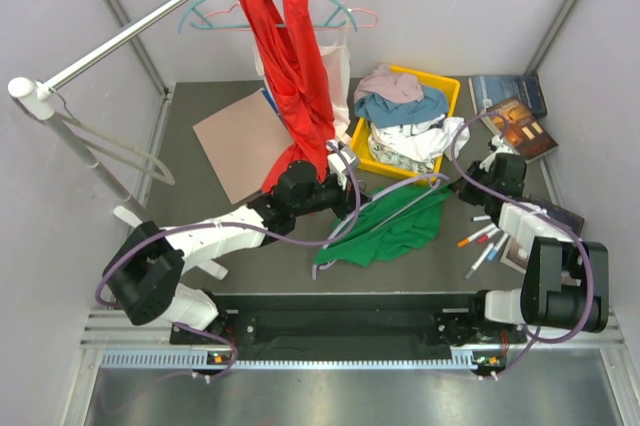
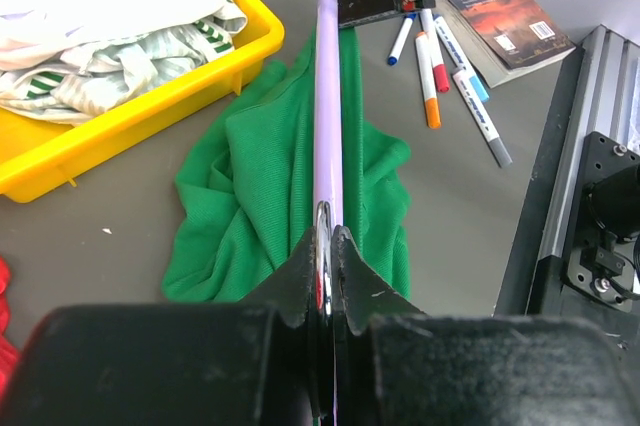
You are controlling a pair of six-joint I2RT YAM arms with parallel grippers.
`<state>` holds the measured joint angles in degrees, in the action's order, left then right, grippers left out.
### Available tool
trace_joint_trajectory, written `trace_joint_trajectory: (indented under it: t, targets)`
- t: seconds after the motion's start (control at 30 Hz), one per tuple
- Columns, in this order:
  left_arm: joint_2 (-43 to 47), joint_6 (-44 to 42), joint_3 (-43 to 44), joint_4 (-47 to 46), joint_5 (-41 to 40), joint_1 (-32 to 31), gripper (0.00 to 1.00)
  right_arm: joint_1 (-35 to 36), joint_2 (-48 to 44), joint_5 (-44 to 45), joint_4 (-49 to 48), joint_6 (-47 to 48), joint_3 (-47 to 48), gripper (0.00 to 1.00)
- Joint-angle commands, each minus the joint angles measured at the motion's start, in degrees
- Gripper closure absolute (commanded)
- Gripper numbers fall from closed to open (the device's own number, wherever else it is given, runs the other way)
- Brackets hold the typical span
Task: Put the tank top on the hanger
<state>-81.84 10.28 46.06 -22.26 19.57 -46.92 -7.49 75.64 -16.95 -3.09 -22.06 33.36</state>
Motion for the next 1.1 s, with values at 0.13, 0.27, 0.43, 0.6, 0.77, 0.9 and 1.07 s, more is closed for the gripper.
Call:
trace_joint_trajectory:
  t: [0.13,0.27,0.43,0.6,0.77,0.9,1.07]
  targets:
    - [0.72,-2.63,-1.86,5.21,0.99,-1.6,1.0,-3.32,1.62,3.85,-2.62,2.64,7.94,1.0]
    - [0.28,-2.9,-1.85,5.39,0.03,-1.77,1.0,-4.2,1.18,4.38,-0.6,3.61,10.4,1.0]
    - [-0.07,-3.08,-1.77,5.3,-1.29,-1.95,1.0,-4.29,-0.31,4.56,0.98,3.87,10.76,1.0]
    - [-0.33,-3.16,-1.68,5.39,-1.38,-2.04,1.0,-4.29,-2.51,5.08,2.65,4.4,10.49,1.0]
    - [-0.6,-3.34,-1.24,5.65,-1.2,-2.21,1.0,-4.29,-5.05,5.44,4.66,5.01,11.98,1.0]
    - [-0.86,-3.25,-0.98,5.65,-1.47,-2.39,1.0,-3.94,-6.37,4.21,7.39,5.37,14.53,1.0]
    - [-1.83,-3.08,-0.01,5.65,-1.99,-2.48,1.0,0.26,-10.58,4.9,9.94,6.15,15.59,1.0]
